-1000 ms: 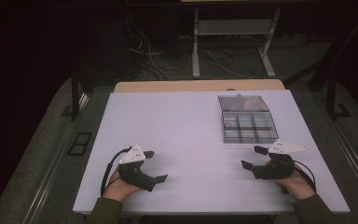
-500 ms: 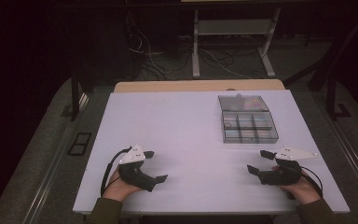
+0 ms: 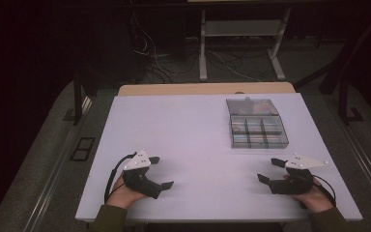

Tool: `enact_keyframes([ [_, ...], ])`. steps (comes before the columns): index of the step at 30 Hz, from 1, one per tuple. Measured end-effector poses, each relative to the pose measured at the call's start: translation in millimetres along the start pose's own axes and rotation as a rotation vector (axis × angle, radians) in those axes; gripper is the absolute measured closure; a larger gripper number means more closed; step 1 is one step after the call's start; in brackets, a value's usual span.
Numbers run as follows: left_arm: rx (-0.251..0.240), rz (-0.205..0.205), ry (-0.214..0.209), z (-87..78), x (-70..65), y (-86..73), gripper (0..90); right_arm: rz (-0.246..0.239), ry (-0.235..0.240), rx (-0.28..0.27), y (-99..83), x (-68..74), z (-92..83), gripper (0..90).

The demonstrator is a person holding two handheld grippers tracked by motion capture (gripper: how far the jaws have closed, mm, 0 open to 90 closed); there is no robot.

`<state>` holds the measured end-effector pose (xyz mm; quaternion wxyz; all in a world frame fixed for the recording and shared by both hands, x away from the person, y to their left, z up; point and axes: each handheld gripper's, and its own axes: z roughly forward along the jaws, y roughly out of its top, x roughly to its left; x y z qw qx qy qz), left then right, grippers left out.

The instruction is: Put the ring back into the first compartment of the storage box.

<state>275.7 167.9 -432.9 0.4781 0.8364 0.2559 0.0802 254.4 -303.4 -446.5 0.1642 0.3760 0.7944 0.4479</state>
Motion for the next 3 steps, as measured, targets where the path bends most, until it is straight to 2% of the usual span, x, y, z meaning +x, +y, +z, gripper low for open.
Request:
enact_keyframes([
  [3,0.009,0.003,0.0,0.2,0.4,-0.3,0.0,-0.001,-0.004,0.0,-0.1,-0.1,-0.4,18.2],
])
